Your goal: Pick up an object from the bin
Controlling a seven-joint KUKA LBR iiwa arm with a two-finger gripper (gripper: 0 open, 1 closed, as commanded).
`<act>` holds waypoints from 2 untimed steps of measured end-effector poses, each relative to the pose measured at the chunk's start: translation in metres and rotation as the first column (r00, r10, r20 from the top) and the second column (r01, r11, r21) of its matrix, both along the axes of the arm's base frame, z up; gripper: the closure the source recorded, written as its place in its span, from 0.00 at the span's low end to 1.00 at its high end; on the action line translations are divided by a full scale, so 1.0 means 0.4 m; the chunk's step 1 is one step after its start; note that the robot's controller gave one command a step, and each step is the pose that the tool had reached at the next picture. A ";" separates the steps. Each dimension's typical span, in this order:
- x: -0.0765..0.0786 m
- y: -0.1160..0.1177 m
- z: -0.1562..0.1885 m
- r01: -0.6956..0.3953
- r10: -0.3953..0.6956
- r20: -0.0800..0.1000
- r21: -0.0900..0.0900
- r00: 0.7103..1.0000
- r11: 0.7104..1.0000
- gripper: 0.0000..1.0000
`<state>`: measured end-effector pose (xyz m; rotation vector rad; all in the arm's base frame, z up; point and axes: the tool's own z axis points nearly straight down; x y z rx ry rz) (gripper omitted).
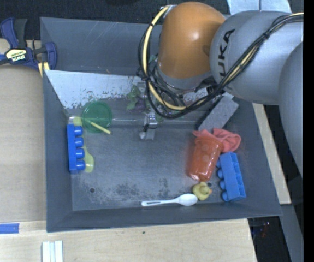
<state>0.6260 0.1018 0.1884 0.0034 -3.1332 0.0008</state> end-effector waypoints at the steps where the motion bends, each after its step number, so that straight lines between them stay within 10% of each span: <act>1: 0.004 -0.001 0.014 0.002 -0.002 0.009 0.001 1.000 1.000 0.00; 2: -0.048 -0.039 0.172 0.020 -0.020 0.003 0.000 1.000 1.000 0.00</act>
Offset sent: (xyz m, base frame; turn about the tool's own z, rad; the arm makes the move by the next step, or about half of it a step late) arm -0.0199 -0.0164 0.0755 0.0219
